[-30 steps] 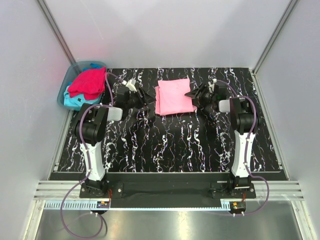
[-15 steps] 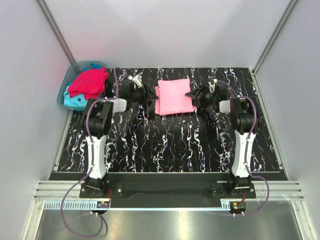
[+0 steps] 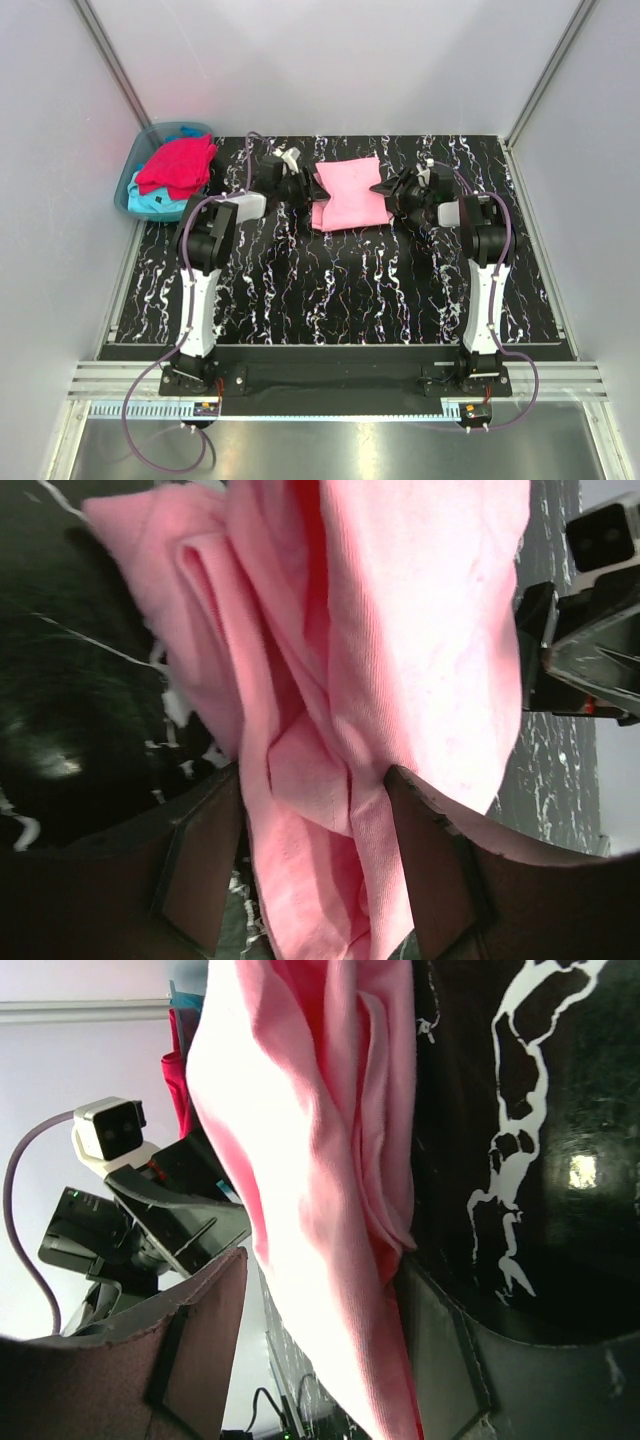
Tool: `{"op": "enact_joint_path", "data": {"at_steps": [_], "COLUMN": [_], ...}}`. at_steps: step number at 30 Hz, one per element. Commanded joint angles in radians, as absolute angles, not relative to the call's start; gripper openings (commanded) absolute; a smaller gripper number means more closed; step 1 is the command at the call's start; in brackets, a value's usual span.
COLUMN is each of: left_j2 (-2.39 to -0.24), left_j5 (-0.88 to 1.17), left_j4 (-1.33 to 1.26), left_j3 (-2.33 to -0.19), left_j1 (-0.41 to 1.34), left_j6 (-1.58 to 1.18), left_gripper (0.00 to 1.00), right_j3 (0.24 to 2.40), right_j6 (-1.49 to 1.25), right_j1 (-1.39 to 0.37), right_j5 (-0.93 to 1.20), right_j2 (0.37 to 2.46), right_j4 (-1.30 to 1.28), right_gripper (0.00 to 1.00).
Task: Fold and stack the t-shirts
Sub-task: Fold the tshirt, then neatly place the folded tshirt to the corner
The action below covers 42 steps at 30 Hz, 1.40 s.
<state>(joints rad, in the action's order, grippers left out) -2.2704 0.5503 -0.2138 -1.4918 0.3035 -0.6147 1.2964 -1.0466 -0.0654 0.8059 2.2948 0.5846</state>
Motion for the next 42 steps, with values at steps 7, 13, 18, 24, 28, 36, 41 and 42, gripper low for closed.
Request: {"op": "enact_joint_path", "data": {"at_steps": [7,13,18,24,28,36,41,42], "left_j2": [-2.204,-2.142,-2.115,-2.148,-2.18,-2.214,-2.184,-2.181], "left_j5": [0.606,0.623,0.652,0.698,0.732,0.746,0.712,0.703], "left_j4": [-0.37,-0.397,-0.472,-0.636,-0.744,-0.715,-0.609,-0.566], "left_j3": [-1.368,-1.296,-1.243,-1.212,-1.196,-1.223,-1.22,-1.223], "left_j1": [0.308,0.273,0.255,0.253,0.253,0.252,0.236,0.229], "left_j6": [-0.661,-0.66,-0.698,-0.791,-0.868,-0.881,-0.815,-0.796], "left_gripper": [0.63,0.63,0.63,0.63,0.64,0.7,0.7,0.7], "right_j3": [1.308,1.301,1.298,1.295,1.298,1.301,1.307,1.308], "right_j6": [-1.058,-1.06,-1.057,-1.06,-1.075,-1.086,-1.088,-1.092], "right_j1": [-0.069,-0.071,-0.071,-0.075,-0.075,-0.074,-0.075,-0.075], "right_j5": [0.833,0.831,0.83,0.831,0.838,0.842,0.842,0.842], "right_j2": [2.313,2.306,2.303,2.306,2.322,2.326,2.324,2.327], "right_j4": [0.635,0.635,0.63,0.634,0.656,0.663,0.664,0.67], "right_gripper": [0.68,0.67,0.67,0.67,0.67,0.67,0.66,0.66]}}
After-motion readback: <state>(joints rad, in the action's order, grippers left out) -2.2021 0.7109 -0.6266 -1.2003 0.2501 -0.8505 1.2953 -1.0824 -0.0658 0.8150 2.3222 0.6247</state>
